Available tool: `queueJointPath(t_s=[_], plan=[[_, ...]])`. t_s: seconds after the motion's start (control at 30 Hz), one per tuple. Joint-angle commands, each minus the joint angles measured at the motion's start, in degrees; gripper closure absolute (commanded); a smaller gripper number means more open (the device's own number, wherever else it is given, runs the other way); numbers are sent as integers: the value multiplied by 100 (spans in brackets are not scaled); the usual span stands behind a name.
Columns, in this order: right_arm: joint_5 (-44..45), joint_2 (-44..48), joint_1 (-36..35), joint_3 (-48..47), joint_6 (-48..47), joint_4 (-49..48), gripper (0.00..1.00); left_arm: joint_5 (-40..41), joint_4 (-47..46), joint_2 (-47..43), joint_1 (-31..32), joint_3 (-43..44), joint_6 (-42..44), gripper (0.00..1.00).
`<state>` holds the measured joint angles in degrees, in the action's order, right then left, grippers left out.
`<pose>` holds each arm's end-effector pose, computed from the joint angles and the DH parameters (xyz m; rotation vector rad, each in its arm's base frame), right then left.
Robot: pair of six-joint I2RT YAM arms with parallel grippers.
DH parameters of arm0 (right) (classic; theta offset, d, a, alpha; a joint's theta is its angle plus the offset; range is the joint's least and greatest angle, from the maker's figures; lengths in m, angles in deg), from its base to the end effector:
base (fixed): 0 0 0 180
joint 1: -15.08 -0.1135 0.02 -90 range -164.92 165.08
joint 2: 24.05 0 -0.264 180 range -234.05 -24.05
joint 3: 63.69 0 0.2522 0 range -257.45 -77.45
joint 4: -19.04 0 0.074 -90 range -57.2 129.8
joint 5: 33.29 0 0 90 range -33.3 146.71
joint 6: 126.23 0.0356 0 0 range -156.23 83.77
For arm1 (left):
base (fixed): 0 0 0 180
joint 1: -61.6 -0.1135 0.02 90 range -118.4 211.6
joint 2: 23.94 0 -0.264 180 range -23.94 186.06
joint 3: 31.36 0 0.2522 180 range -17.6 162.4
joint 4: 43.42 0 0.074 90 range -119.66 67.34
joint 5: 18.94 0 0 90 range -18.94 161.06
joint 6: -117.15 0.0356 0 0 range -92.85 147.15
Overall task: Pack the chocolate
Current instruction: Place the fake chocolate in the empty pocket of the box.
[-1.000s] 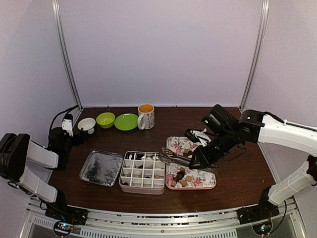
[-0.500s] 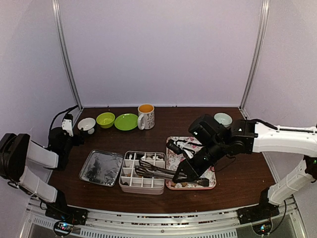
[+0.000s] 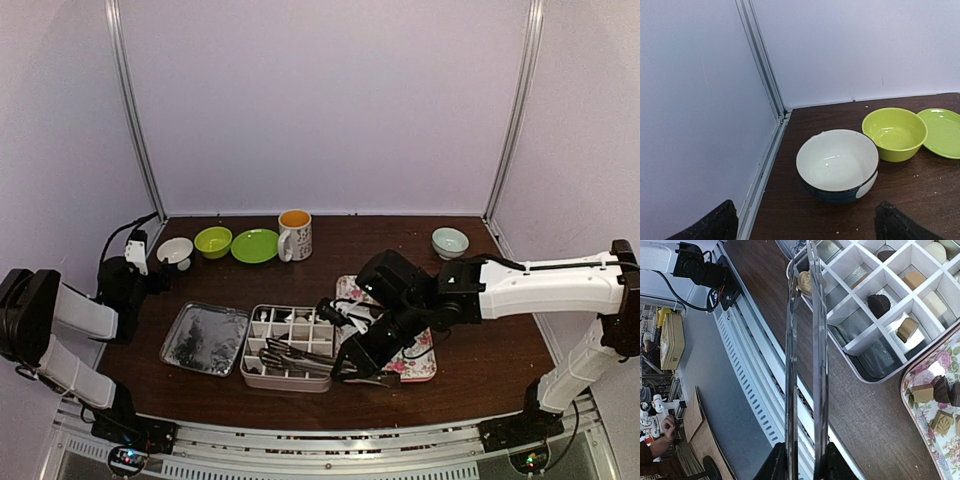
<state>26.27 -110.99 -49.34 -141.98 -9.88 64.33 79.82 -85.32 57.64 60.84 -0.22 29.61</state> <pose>0.1205 0.2936 0.2546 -1.1579 2.5891 1.1944 0.2498 0.0087 0.1640 -0.0878 1.7189 0.1730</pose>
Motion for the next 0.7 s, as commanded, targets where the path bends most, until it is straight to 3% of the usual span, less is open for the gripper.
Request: queueJointPath(t_s=[0.0,0.5,0.67], plan=[[89,33,-19,41,-12,-116,75,12,-296,3,-39,125,-35,2],[618,576,-3,355,-146,590,75,12,-302,10,-39,125,-35,2],[737,634,0,361,-63,543,62,12,-298,7,-38,125,-35,2]])
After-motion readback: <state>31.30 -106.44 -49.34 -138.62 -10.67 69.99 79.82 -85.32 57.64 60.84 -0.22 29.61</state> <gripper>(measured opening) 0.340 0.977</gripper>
